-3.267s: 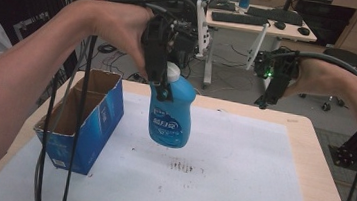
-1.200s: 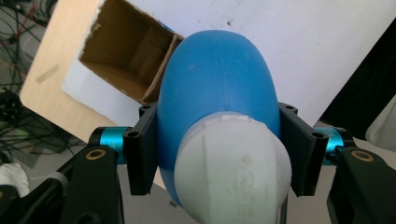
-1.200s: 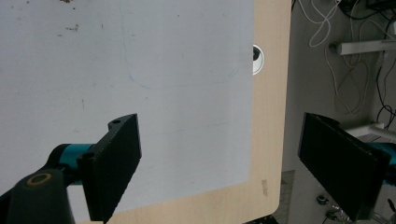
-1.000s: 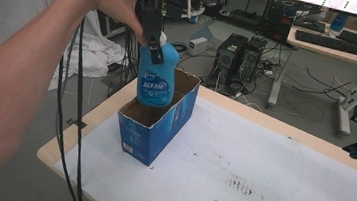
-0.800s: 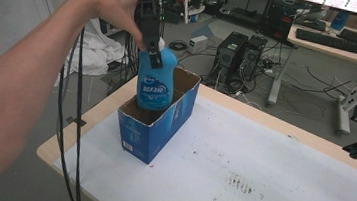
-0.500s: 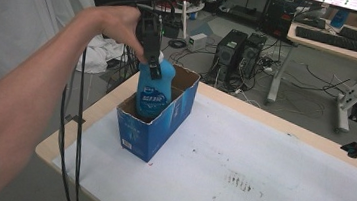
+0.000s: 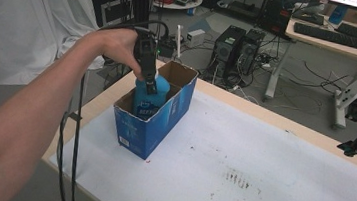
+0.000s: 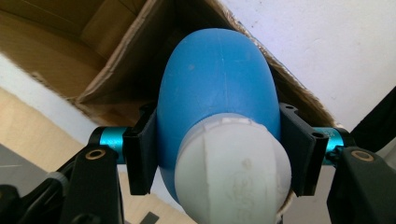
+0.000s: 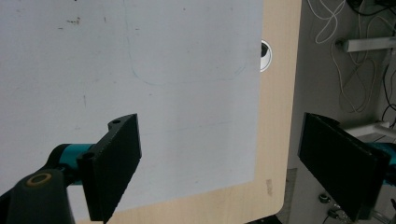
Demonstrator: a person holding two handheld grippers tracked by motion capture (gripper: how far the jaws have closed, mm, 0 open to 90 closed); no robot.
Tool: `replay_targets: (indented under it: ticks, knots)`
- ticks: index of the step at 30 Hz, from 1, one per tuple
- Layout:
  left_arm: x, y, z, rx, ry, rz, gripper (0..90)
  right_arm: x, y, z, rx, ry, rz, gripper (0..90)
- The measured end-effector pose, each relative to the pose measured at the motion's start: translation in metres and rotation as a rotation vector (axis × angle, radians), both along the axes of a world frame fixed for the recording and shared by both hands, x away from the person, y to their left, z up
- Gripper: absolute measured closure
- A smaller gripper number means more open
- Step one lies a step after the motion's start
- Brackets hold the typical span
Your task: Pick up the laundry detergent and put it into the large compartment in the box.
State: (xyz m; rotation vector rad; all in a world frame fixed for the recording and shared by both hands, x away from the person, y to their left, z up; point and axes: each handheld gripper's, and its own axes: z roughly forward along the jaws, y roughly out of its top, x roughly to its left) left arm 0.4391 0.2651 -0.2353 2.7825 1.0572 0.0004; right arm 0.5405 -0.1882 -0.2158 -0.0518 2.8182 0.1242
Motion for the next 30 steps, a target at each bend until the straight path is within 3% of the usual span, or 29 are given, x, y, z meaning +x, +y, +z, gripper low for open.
replay_targets:
  ticks: [11,19,30]
  knots:
    - [0.000,-0.001,-0.027,0.010,0.011,-0.005,38.3,0.001,0.002,-0.003,-0.004,0.003,0.005,12.5]
    - [-0.002,-0.001,-0.035,0.014,0.002,-0.002,38.3,0.000,0.003,-0.006,-0.005,0.004,-0.001,12.5]
    - [-0.004,-0.003,-0.035,0.021,-0.010,-0.005,38.1,-0.001,0.000,-0.006,-0.005,0.007,-0.001,12.5]
